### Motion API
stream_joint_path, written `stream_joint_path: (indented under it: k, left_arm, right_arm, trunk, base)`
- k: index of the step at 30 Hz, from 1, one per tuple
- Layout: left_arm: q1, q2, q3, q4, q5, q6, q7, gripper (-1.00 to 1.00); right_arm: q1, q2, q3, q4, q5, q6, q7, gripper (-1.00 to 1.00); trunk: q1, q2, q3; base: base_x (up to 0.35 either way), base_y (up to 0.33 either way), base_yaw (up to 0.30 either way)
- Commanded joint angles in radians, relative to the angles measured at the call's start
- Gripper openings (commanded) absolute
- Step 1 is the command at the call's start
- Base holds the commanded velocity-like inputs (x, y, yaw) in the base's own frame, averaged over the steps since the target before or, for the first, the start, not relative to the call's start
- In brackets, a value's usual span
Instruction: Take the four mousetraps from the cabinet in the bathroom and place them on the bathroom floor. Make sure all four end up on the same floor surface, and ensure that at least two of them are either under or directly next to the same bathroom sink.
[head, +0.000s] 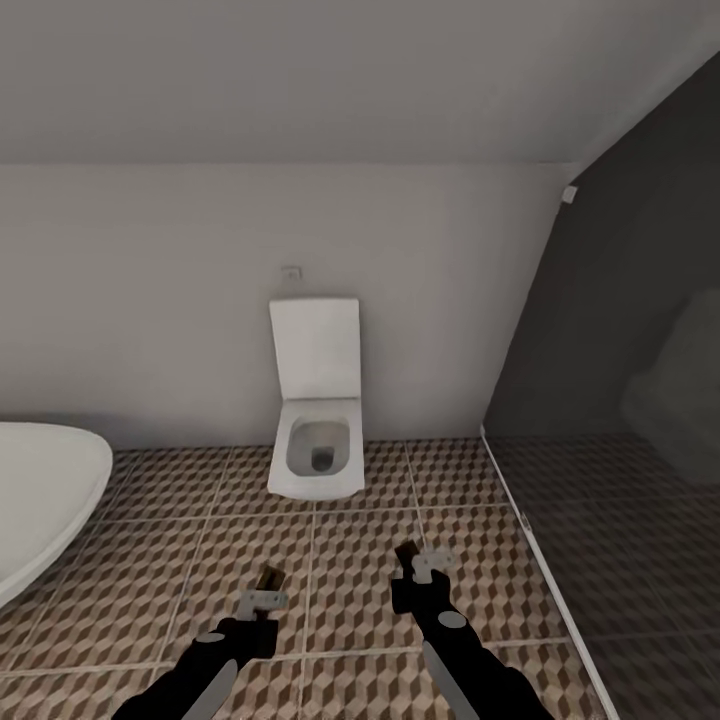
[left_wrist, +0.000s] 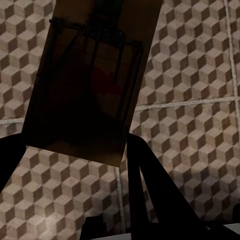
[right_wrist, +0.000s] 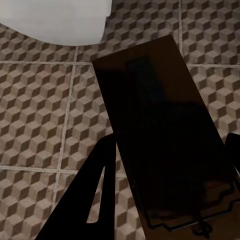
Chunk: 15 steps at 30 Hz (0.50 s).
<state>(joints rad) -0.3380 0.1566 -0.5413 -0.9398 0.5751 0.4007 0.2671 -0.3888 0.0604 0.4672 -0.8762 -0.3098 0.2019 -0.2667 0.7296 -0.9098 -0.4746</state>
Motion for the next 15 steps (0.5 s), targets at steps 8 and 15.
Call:
stream_joint_path:
  k: [8, 15]
  left_arm:
    - [-0.001, 0.001, -0.004, -0.002, 0.008, 0.003, 0.009, -1.0]
    - [-0.001, 0.001, -0.003, -0.002, 0.008, 0.003, 0.009, -1.0]
  right_arm:
    - [-0.001, 0.0, 0.004, -0.002, -0.008, 0.004, -0.009, -1.0]
    - [-0.001, 0.001, 0.004, -0.002, -0.008, 0.004, -0.009, -1.0]
  trunk:
    - [0.031, -0.057, -0.039]
    - [0.058, -0.106, -0.072]
  base:
    - [0.0, 0.0, 0.0]
    - [0.0, 0.0, 0.0]
